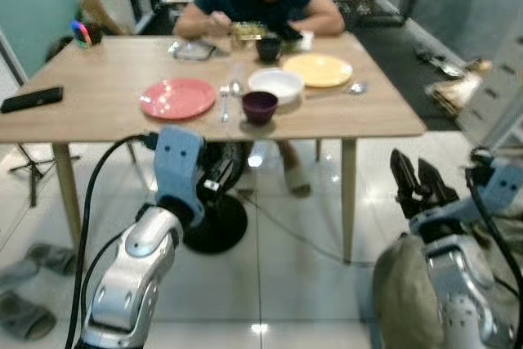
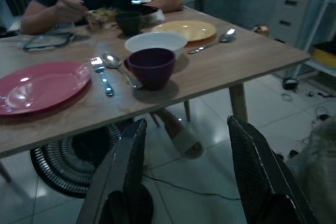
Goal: Setting the table
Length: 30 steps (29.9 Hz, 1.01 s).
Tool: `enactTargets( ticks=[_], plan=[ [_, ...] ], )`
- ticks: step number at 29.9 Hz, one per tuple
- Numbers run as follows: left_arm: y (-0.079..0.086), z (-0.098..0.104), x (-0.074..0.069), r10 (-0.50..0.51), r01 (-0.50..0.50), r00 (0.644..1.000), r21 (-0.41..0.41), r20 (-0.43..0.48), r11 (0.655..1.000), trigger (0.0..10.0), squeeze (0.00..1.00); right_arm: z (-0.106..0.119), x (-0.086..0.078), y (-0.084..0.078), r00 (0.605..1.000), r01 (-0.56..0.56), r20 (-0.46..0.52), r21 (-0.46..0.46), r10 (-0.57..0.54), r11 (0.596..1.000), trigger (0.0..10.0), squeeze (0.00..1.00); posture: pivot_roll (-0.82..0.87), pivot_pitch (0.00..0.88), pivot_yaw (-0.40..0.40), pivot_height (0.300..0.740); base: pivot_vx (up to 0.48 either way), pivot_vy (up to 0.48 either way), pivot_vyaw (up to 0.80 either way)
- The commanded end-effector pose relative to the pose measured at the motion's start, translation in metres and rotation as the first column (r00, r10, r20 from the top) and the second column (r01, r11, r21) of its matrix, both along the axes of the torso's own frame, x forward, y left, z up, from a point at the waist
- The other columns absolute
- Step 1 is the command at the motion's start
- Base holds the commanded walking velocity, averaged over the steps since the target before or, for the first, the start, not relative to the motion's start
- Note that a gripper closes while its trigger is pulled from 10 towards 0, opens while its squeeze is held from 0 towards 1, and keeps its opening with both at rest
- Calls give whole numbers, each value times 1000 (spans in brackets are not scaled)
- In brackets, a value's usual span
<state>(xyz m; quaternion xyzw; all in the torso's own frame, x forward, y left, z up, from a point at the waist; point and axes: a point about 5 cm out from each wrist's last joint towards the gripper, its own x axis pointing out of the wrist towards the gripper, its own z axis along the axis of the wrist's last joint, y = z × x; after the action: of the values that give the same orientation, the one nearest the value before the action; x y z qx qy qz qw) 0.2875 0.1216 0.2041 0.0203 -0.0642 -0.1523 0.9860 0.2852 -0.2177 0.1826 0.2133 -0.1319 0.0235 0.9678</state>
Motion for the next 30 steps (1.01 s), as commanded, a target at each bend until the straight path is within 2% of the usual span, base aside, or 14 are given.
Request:
enactTargets(
  ticks=[1, 5, 30],
  plan=[
    [1, -2, 1, 9, -9, 1000, 2, -13, 1000, 10000, 0, 0, 0, 2, 1000, -10, -1, 3, 10, 1000, 10000, 0, -39, 0, 88, 740, 0, 0, 0],
    [1, -2, 1, 8, -8, 1000, -2, -17, 1000, 10000, 0, 0, 0, 4, 1000, -17, -2, 5, 17, 1000, 10000, 0, -40, 0, 90, 740, 0, 0, -250],
    [2, -7, 1, 16, -16, 999, 4, -40, 1000, 10000, 0, -5, 2, 3, 999, -26, -28, 28, 27, 999, 10000, 0, -37, 0, 88, 740, 0, 0, -800]
  ],
)
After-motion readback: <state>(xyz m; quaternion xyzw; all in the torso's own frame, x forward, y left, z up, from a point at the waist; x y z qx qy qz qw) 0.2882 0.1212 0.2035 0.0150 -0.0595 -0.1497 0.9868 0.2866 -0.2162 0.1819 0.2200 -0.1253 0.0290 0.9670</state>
